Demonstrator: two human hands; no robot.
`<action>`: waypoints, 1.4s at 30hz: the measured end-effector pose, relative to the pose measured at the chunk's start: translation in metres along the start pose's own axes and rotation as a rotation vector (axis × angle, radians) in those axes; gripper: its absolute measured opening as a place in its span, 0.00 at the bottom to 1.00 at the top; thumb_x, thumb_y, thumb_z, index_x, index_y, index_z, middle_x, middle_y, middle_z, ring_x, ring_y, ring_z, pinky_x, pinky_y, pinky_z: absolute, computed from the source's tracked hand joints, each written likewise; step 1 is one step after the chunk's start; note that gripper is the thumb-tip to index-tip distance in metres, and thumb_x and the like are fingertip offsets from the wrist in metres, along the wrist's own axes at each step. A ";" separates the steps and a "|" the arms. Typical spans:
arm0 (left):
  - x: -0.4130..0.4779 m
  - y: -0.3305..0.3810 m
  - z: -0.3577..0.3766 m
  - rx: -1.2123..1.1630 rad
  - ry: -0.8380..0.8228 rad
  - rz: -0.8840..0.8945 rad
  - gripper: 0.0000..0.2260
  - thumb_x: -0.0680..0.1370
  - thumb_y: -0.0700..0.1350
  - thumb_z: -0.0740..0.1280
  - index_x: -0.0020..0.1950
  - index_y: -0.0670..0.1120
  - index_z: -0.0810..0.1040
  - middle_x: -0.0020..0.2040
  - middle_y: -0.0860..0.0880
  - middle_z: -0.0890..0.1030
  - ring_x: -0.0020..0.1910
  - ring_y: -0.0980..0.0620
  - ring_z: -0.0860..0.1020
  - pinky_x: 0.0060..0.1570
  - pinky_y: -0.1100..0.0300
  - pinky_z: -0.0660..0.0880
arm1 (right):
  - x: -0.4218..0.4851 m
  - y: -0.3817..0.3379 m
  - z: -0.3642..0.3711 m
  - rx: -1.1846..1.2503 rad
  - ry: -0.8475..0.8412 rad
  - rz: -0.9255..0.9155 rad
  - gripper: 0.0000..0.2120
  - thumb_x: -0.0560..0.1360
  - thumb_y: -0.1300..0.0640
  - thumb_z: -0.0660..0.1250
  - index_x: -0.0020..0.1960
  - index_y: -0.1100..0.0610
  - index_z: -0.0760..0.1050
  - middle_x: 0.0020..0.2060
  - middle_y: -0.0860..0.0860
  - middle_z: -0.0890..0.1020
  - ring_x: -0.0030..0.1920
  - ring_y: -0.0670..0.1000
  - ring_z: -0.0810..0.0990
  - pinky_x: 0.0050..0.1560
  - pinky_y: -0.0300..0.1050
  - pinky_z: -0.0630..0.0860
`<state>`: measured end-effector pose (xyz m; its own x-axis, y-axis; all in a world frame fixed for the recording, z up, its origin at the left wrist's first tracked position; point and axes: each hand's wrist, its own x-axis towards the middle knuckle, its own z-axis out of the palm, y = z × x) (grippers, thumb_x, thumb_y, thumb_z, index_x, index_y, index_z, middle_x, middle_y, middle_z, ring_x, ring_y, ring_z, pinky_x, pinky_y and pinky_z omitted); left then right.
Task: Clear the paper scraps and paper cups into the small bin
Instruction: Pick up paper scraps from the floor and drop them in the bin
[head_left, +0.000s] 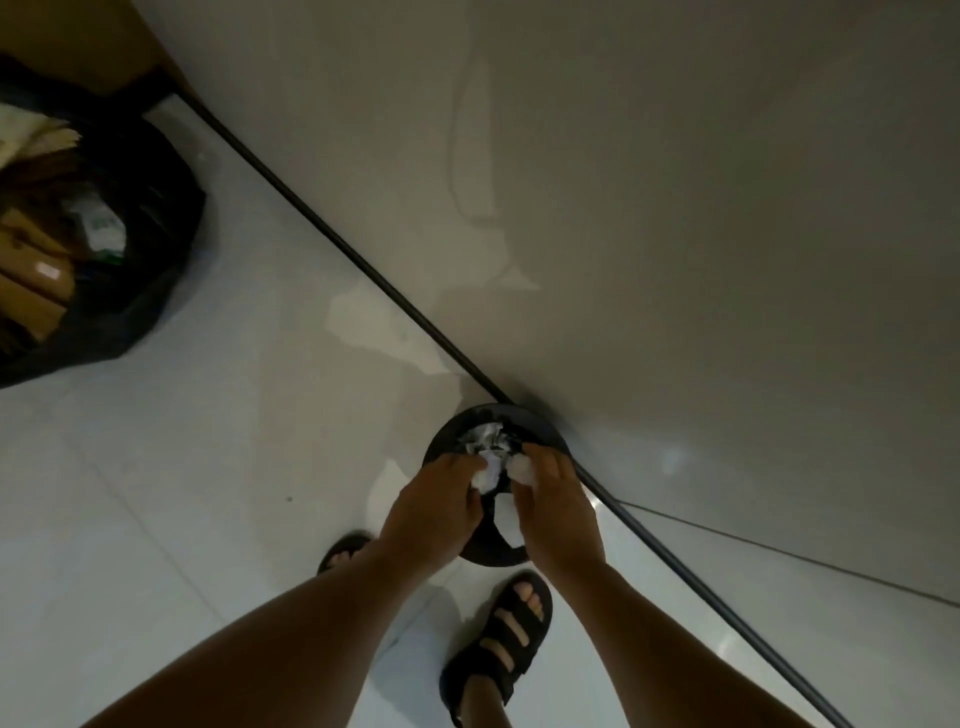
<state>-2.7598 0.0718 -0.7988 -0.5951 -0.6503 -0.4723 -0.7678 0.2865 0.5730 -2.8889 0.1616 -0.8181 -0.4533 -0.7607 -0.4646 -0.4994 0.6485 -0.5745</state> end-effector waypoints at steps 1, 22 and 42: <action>0.014 -0.010 0.010 0.018 0.006 0.034 0.16 0.81 0.47 0.60 0.69 0.50 0.70 0.63 0.51 0.76 0.62 0.52 0.74 0.60 0.62 0.70 | 0.013 0.006 0.015 -0.009 0.021 0.022 0.20 0.81 0.50 0.59 0.72 0.52 0.65 0.69 0.51 0.71 0.68 0.52 0.72 0.66 0.48 0.73; -0.003 -0.044 -0.076 0.458 -0.221 0.212 0.31 0.78 0.52 0.63 0.77 0.49 0.54 0.77 0.47 0.54 0.77 0.45 0.49 0.70 0.50 0.60 | -0.046 -0.035 0.000 -0.136 0.087 0.260 0.31 0.79 0.43 0.59 0.78 0.47 0.52 0.78 0.51 0.53 0.78 0.55 0.48 0.76 0.58 0.54; -0.243 0.245 -0.208 0.697 -0.436 0.696 0.30 0.77 0.55 0.62 0.76 0.49 0.56 0.76 0.46 0.57 0.74 0.44 0.57 0.70 0.49 0.61 | -0.406 -0.160 -0.195 0.068 0.544 0.554 0.32 0.78 0.41 0.61 0.78 0.47 0.54 0.78 0.51 0.55 0.78 0.54 0.50 0.75 0.53 0.58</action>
<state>-2.7540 0.1534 -0.4048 -0.8809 0.0779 -0.4668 -0.1119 0.9240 0.3655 -2.7693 0.3721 -0.4059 -0.9308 -0.1936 -0.3100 -0.0556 0.9133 -0.4034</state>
